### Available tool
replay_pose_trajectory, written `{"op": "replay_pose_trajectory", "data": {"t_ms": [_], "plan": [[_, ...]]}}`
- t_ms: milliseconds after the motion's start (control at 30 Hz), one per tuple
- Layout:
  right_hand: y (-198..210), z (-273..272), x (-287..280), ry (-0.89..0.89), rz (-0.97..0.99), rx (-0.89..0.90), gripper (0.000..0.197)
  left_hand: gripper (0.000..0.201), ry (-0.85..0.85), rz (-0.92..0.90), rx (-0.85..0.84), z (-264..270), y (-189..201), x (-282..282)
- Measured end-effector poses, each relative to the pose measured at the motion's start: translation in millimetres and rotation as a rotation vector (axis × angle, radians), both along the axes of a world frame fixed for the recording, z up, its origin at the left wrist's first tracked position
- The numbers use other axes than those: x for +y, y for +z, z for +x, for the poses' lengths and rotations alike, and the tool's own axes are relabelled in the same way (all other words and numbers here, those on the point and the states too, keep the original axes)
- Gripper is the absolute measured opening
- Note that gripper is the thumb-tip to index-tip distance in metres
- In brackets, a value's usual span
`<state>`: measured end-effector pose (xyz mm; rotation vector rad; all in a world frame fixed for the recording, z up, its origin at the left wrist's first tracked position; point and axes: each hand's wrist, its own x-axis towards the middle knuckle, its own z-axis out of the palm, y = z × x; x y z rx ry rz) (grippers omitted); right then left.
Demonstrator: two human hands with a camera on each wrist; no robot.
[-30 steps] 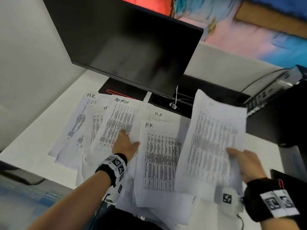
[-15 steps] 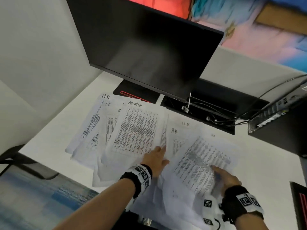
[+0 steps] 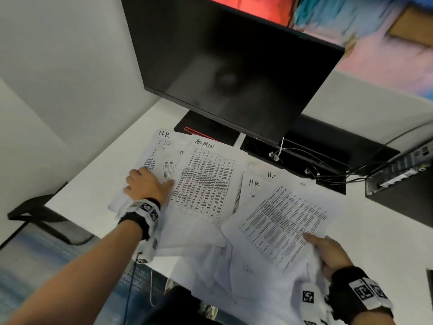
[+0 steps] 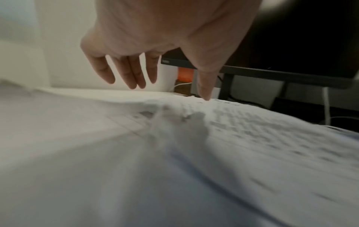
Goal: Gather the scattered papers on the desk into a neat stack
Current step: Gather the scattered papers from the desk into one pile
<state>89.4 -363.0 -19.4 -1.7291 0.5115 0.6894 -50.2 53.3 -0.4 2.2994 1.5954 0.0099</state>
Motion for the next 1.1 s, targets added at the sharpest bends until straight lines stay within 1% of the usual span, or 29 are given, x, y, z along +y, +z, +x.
{"op": "replay_pose_trajectory", "data": {"t_ms": [33,100,133,167,200,233,267,333,367,400,433,467,500,533,567,600,633,667,700,733,800,867,900,933,967,1000,1033,1067,1100], "plan": [[2,3,-1,-0.036,0.033,-0.055,0.117,0.093,-0.013,0.01,0.045,-2,-3,16],[18,7,-5,-0.126,0.073,-0.15,0.098,0.094,-0.073,-0.004,0.165,-4,-10,37],[29,8,-7,-0.135,0.063,-0.204,0.098,0.094,-0.094,-0.02,0.204,-6,-14,43],[38,7,-8,-0.184,0.065,-0.207,0.103,0.095,-0.105,-0.041,0.216,-7,-17,45],[49,7,-11,-0.206,0.065,-0.221,0.106,0.095,-0.109,-0.057,0.208,-9,-20,46],[55,9,-14,-0.265,0.098,-0.226,0.103,0.095,-0.115,-0.062,0.193,-9,-21,47],[70,5,-11,-0.281,0.135,-0.246,0.097,0.097,-0.125,-0.063,0.181,-9,-21,49],[88,3,-9,-0.302,0.159,-0.22,0.096,0.104,-0.135,-0.078,0.163,-8,-16,55],[88,4,-11,-0.333,0.173,-0.178,0.093,0.107,-0.124,-0.095,0.145,-8,-13,59],[92,1,-8,-0.356,0.182,-0.144,0.086,0.109,-0.109,-0.109,0.121,-8,-12,63],[82,4,-11,-0.356,0.194,-0.117,0.084,0.11,-0.101,-0.125,0.095,-8,-11,67],[77,-1,-6,-0.327,0.202,-0.072,0.098,0.11,-0.109,-0.142,0.074,-8,-11,69],[68,-3,-4,-0.319,0.203,-0.038,0.116,0.11,-0.127,-0.157,0.061,-7,-10,70],[61,-7,0,-0.31,0.152,-0.058,0.122,0.11,-0.153,-0.172,0.053,-6,-10,69],[51,-9,3,-0.287,0.165,-0.069,0.114,0.109,-0.18,-0.188,0.046,-4,-10,68],[57,-19,22,-0.246,0.159,-0.051,0.091,0.108,-0.21,-0.213,0.033,-2,-10,65],[58,-27,36,-0.235,0.197,-0.039,0.06,0.107,-0.245,-0.245,0.016,1,-10,61],[55,-33,52,-0.211,0.177,-0.019,0.035,0.106,-0.286,-0.269,-0.006,4,-10,57],[45,-35,63,-0.173,0.148,-0.015,0.023,0.104,-0.321,-0.296,-0.026,8,-10,52],[39,-40,75,-0.128,0.099,-0.006,0.025,0.104,-0.352,-0.323,-0.048,11,-10,48],[11,-41,89,-0.051,0.004,0.016,0.05,0.104,-0.372,-0.403,-0.087,18,-9,39],[-14,-40,94,-0.001,-0.066,-0.004,0.053,0.108,-0.37,-0.494,-0.106,24,-8,31],[-32,-37,93,0.012,-0.062,0.001,0.057,0.107,-0.37,-0.538,-0.106,27,-8,28],[-43,-37,94,0.035,-0.075,0.02,0.064,0.1,-0.376,-0.568,-0.116,29,-7,24],[-36,-41,103,0.06,-0.034,0.044,0.071,0.09,-0.369,-0.595,-0.127,31,-8,22],[-39,-41,105,0.039,-0.015,0.05,0.072,0.078,-0.364,-0.612,-0.144,31,-7,20],[-21,-46,115,0.028,-0.01,0.011,0.059,0.071,-0.342,-0.629,-0.151,32,-8,19],[-5,-49,122,0.027,-0.049,-0.068,0.039,0.067,-0.32,-0.637,-0.161,31,-9,19],[10,-50,125,0.008,-0.08,-0.149,0.026,0.063,-0.29,-0.655,-0.159,30,-12,20]]}}
